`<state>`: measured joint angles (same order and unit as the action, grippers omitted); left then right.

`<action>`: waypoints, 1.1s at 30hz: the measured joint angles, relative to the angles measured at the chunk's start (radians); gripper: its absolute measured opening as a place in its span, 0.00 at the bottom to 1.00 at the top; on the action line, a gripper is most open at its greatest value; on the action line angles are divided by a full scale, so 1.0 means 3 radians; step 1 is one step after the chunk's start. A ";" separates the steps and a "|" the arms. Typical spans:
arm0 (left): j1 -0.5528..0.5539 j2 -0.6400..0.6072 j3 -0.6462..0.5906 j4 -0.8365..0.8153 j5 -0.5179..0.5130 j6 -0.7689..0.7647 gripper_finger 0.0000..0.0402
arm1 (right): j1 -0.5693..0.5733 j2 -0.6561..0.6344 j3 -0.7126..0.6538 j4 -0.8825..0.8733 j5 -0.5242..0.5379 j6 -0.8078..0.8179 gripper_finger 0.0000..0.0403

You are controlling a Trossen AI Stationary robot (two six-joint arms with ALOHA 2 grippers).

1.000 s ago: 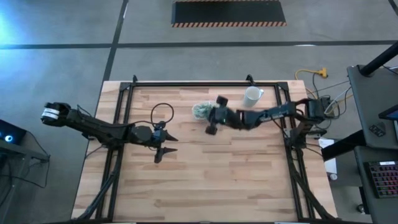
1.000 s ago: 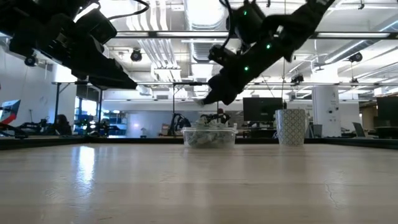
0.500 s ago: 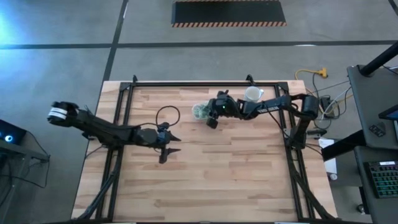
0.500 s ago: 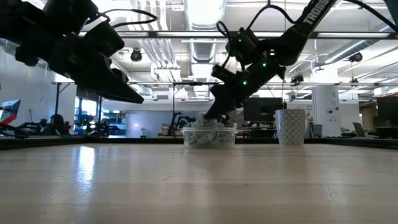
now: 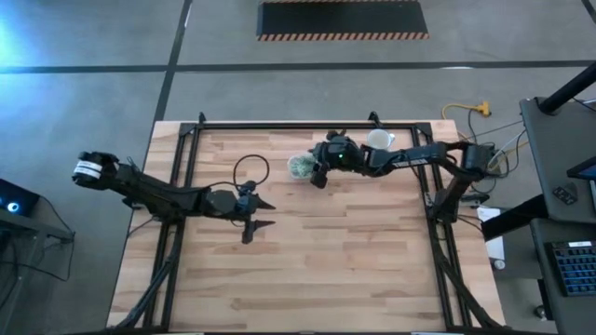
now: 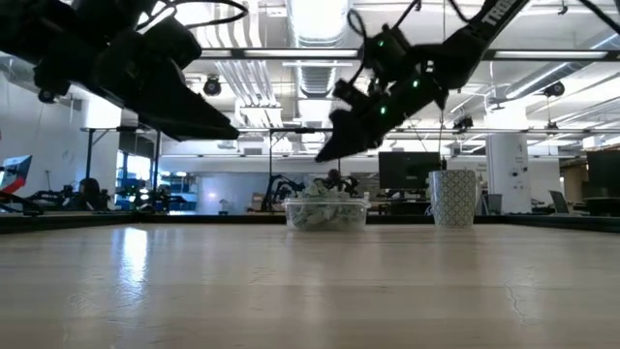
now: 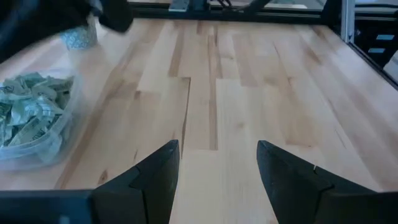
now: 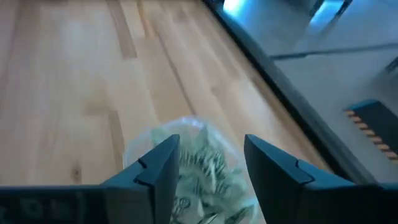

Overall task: Pick and place Stevia / Truvia into bins
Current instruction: Return to Home Position

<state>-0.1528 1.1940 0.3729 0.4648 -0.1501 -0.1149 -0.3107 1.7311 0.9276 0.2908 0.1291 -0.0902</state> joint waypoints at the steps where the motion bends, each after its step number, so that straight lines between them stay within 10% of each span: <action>1: 0.0000 -0.0006 0.0002 0.0005 -0.0001 0.0000 0.50 | 0.0001 -0.0070 0.0000 -0.0008 -0.0004 0.0000 0.42; 13: 0.0426 0.0251 -0.0148 0.1384 0.0239 0.0860 0.50 | 0.0128 -0.1189 -0.0148 -0.0716 -0.1792 -0.0537 0.41; 22: 0.1018 0.0314 -0.0204 0.1559 0.0830 0.0870 0.50 | 0.0170 -0.2404 -0.0991 -0.0720 -0.1821 -0.0462 0.39; 33: 0.1007 -0.1090 -0.1100 0.1563 0.0872 0.0663 0.50 | 0.0170 -0.4032 -0.1917 -0.0653 -0.1535 -0.0204 0.39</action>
<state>0.1493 0.8671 0.0428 0.9337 0.1116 0.0841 -0.2596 0.5216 0.3526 0.0948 -0.3313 -0.1514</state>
